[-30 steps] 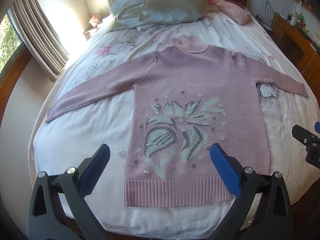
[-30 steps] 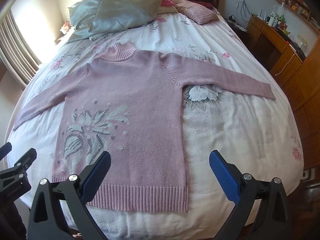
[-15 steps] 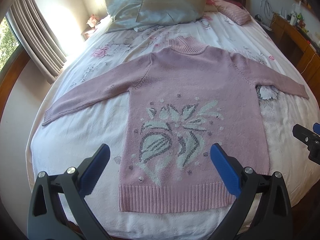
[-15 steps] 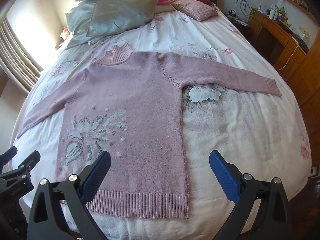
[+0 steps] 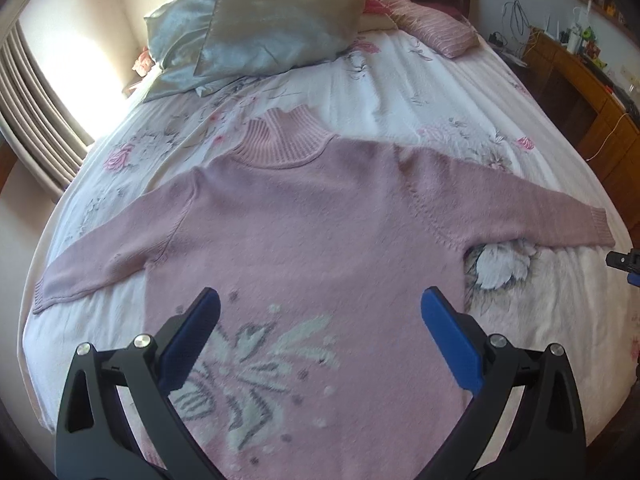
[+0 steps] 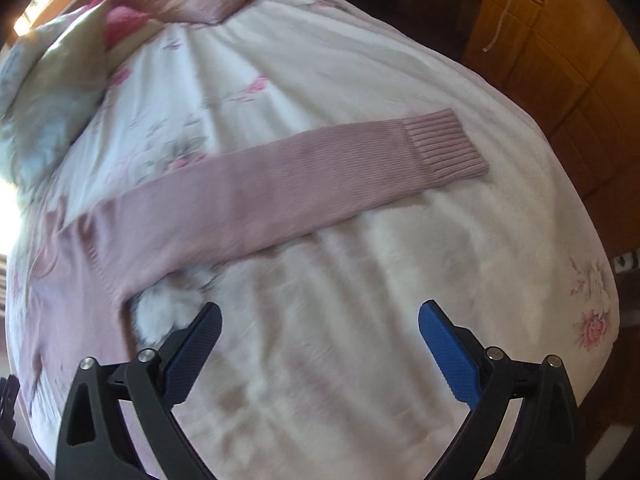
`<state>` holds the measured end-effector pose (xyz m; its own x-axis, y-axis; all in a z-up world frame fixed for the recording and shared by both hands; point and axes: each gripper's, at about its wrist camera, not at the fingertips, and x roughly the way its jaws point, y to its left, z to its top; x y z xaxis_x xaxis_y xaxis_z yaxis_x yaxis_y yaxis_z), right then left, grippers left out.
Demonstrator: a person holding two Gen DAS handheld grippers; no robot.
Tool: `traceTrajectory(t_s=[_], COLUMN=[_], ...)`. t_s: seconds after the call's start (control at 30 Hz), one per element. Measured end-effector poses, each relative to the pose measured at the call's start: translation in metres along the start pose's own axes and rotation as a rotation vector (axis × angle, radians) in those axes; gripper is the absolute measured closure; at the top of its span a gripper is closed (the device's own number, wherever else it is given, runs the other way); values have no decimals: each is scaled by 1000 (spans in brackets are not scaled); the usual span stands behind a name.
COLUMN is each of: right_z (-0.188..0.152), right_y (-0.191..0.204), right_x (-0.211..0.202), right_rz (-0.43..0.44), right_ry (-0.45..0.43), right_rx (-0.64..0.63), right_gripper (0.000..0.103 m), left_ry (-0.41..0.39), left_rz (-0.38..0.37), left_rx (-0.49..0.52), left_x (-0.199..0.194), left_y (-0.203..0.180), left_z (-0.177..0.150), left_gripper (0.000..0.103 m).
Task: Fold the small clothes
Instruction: 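Move the right gripper to a sweater sleeve cuff and grasp it, then carry the cuff across the sweater body and open the right gripper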
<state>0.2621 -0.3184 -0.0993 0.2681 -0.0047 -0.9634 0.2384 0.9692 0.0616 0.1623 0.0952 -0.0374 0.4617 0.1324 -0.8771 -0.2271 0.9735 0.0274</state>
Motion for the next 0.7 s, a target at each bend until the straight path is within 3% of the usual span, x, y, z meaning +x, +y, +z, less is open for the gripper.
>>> traceTrajectory(t_s=[0.13,0.27,0.43,0.53,0.57,0.6,0.63,0.67,0.7], right_z=[56,90,111,116,118,118,121,121,120], right_y=[-75,-120,-159,-168,-167,-164,-162,-159,-156], right_x=[49,80,114,122,122,120,120,116,111], right_rz=[-34,-76,-10,36,50,70,90,106,146], right_ry=[62,85,143,130,112,97,92,81,72], right_rx=[121,141,192,201,183,156,137,116,105], right_gripper=[4,5,13,16,28,50,59,79,84], left_ry=[-22,4,-4,9,16,22,26,27,27], left_rz=[-20,-50,-24,-6,2,11,21,31,42], left_rx=[4,-18,-17,-17,-19,-22,-25,-30,-37], left_x=[27,53,65,70,71,72,74,74,74], left_y=[-49,-85,-107,-105,-102,-98,-93,-88,-81], left_z=[26,46,53,50,49,47,45,44,42], left_gripper=[3,3,3,3,3,3,3,3,3])
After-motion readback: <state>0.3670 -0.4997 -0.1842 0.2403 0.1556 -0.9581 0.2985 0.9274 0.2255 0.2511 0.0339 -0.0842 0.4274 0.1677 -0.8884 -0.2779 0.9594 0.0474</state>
